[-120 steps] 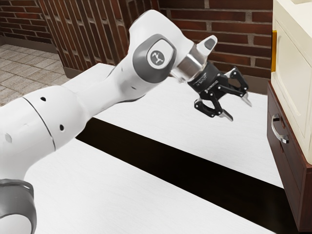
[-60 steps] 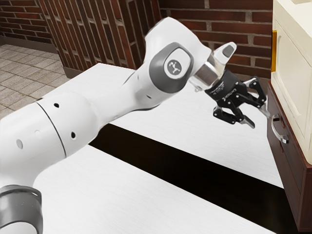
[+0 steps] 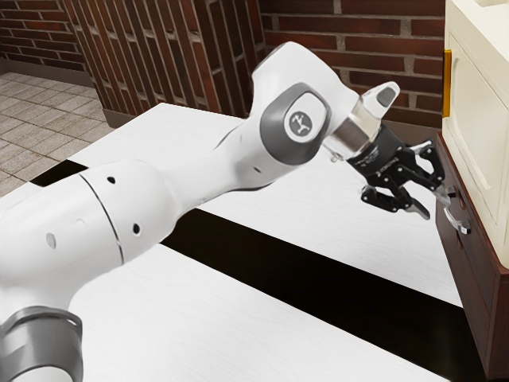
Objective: Pull the drawer handle with one arm to open the drawer
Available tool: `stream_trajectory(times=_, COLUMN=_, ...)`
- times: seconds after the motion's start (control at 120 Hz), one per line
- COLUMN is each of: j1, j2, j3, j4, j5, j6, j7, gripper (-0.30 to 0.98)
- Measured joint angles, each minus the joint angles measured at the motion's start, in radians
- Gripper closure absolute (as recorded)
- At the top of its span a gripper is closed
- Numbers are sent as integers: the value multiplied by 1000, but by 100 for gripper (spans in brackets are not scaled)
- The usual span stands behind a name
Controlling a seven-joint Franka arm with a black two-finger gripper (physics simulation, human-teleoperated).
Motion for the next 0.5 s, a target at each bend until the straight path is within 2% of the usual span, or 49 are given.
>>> stream_trajectory(times=0.5, j1=-13, j2=16, j3=0, j4=0, j5=0, j6=16, j7=10, gripper=57)
